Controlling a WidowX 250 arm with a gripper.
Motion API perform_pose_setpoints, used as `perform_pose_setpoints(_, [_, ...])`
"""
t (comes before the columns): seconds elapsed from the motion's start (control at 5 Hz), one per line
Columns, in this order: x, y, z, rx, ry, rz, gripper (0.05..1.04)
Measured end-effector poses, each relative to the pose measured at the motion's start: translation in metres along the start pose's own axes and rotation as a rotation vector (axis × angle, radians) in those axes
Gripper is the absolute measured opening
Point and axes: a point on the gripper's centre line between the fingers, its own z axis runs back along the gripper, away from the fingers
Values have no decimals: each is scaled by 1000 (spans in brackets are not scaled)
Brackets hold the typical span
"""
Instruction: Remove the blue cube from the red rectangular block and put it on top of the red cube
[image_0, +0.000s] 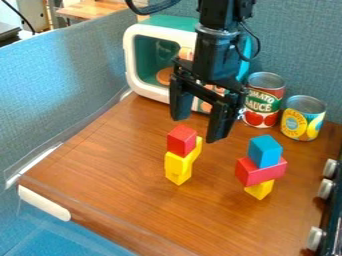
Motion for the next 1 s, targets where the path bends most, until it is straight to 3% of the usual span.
perform_pose_setpoints(0.2, [2,-1,-8,-15,26,-8,1001])
perform_pose_setpoints(0.4, [12,-4,-17,-50,17,-140,1001])
perform_pose_setpoints(0.8, [29,-10,-6,-71,-68,-222,1001])
perform_pose_setpoints(1.0, [42,-15,-13,-104,-71,-237,1000])
